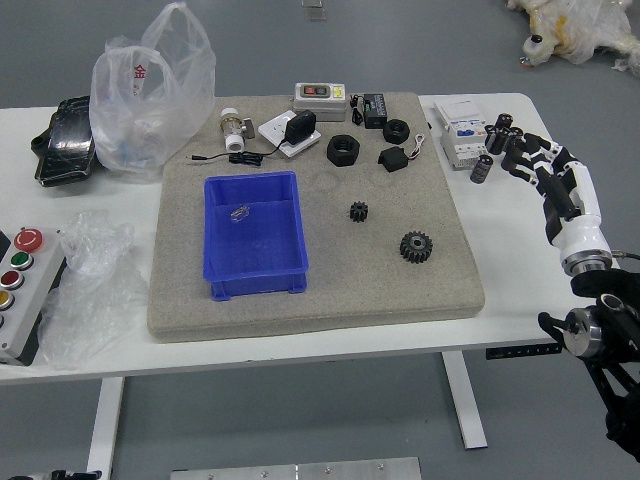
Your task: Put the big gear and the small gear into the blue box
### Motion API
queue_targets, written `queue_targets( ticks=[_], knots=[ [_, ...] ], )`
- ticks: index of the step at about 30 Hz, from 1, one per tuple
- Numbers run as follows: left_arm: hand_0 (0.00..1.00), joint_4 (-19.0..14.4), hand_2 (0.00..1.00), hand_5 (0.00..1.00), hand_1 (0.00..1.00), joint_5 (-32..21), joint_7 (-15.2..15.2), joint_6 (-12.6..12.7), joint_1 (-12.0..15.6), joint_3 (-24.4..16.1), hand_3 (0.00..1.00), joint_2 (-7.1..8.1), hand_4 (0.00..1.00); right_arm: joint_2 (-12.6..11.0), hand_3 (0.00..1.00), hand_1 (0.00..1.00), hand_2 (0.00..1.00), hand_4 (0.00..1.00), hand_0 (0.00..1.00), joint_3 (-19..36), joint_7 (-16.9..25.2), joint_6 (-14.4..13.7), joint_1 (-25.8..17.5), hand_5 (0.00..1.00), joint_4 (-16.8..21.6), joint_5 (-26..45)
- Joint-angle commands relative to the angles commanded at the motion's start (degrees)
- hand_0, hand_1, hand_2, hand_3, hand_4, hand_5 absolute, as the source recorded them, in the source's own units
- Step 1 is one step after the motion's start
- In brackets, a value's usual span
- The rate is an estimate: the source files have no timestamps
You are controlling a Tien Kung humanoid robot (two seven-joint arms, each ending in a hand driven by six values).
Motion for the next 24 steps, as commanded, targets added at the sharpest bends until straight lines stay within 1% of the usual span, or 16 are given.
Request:
queue_targets(
  ticks=[6, 7, 10, 12, 13, 14, 16, 18, 19, 21, 24],
  knots=[
    [0.661, 0.03, 0.589, 0.361, 0.625, -0.55, -0.33, 0.08, -0.11, 0.5, 0.664, 0.03, 0.675, -0.05, 0.69, 0.633, 0.701, 0.738, 0.65, -1.03, 0.58, 0.14, 0.01, 0.53, -0.28, 3.13],
    [0.66, 0.04, 0.589, 0.36, 0.625, -0.71, -0.43, 0.08, -0.17, 0.66, 0.664, 0.01, 0.674, -0.04, 0.678, 0.623, 0.694, 0.729, 0.636, -1.12, 0.69, 0.18, 0.05, 0.54, -0.3, 3.5],
    [0.66, 0.06, 0.589, 0.36, 0.625, -0.87, -0.56, 0.04, -0.36, 0.85, 0.664, -0.08, 0.674, -0.05, 0.678, 0.623, 0.694, 0.729, 0.636, -0.89, 0.07, -0.28, 0.21, 0.54, 0.2, 2.06],
    [0.66, 0.07, 0.589, 0.36, 0.625, -0.93, -0.56, 0.07, -0.4, 0.84, 0.664, -0.09, 0.674, -0.09, 0.678, 0.623, 0.694, 0.729, 0.636, -0.15, -1.97, -1.67, 0.25, 0.54, 1.69, -1.43],
    [0.66, 0.06, 0.589, 0.361, 0.626, -0.95, -0.53, 0.09, -0.39, 0.8, 0.664, -0.08, 0.675, -0.13, 0.706, 0.629, 0.734, 0.727, 0.624, 0.11, -3.27, -2.54, 0.32, 0.475, 2.7, -3.49],
    [0.66, 0.05, 0.589, 0.361, 0.626, -0.9, -0.44, 0.11, -0.35, 0.67, 0.664, -0.07, 0.675, -0.22, 0.706, 0.629, 0.734, 0.727, 0.624, 0.15, -5.02, -3.31, 0.51, 0.475, 3.94, -5.9],
    [0.66, 0.02, 0.589, 0.361, 0.626, -0.63, -0.18, 0.1, -0.25, 0.31, 0.664, -0.07, 0.675, -0.47, 0.706, 0.629, 0.734, 0.727, 0.624, -0.63, -8.23, -3.54, 1.14, 0.475, 5.16, -10.25],
    [0.66, -0.03, 0.589, 0.361, 0.626, -0.12, 0.2, 0.05, -0.15, -0.27, 0.664, -0.08, 0.675, -0.8, 0.706, 0.629, 0.734, 0.727, 0.624, -2.18, -11.71, -2.89, 2.23, 0.475, 5.69, -14.72],
    [0.661, -0.05, 0.59, 0.361, 0.625, 0.06, 0.35, 0.04, -0.11, -0.49, 0.666, -0.08, 0.674, -0.96, 0.81, 0.649, 0.813, 0.772, 0.442, -2.93, -13.29, -2.46, 2.78, 0.315, 5.85, -16.78],
    [0.661, -0.09, 0.59, 0.361, 0.625, 0.26, 0.57, 0.04, -0.01, -0.8, 0.666, 0.0, 0.674, -1.34, 0.81, 0.649, 0.813, 0.772, 0.442, -5.1, -16.85, -0.86, 4.66, 0.315, 5.83, -21.25],
    [0.661, -0.15, 0.59, 0.361, 0.625, 0.43, 0.81, 0.05, 0.17, -1.11, 0.666, 0.19, 0.674, -1.44, 0.81, 0.649, 0.813, 0.772, 0.442, -8.43, -22.05, 2.01, 7.81, 0.315, 4.38, -28.12]
  ],
)
